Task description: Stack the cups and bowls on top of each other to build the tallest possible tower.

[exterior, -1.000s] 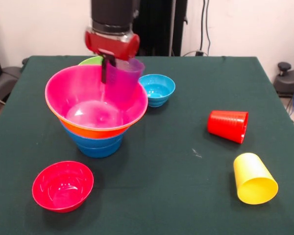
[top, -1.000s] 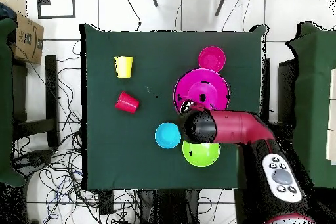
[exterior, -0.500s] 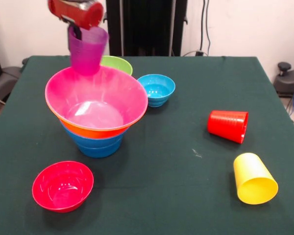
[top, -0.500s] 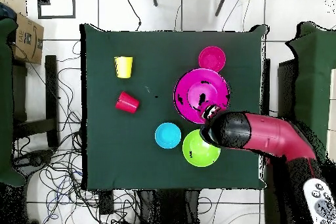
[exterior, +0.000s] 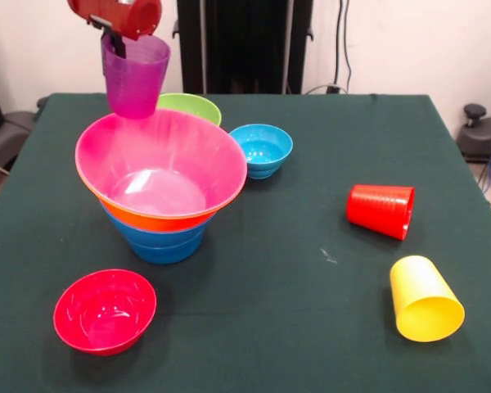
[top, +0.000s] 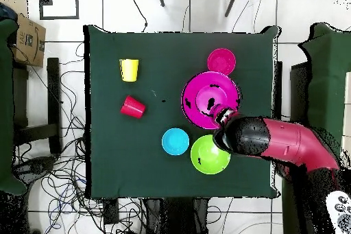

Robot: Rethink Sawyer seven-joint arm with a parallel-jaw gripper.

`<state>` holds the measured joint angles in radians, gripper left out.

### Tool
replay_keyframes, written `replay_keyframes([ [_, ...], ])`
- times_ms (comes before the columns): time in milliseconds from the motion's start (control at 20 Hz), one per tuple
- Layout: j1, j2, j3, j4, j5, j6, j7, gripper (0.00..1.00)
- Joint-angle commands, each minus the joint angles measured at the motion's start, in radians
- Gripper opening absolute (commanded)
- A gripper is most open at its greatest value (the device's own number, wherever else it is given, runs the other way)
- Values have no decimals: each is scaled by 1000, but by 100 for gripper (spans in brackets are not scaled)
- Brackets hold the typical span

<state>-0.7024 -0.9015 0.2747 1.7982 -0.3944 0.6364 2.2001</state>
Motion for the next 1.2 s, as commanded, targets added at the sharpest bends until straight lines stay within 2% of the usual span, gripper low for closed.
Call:
replay_keyframes([
  [50, 25, 68, 89, 72, -46, -42, -115, 0],
  [450, 21, 95, 95, 76, -51, -73, -95, 0],
  [650, -44, 176, 158, 72, -33, -114, -143, 0],
  [800, -85, 230, 197, 45, -54, -126, -188, 0],
  [1200, -120, 306, 231, 5, -107, -155, -193, 0],
])
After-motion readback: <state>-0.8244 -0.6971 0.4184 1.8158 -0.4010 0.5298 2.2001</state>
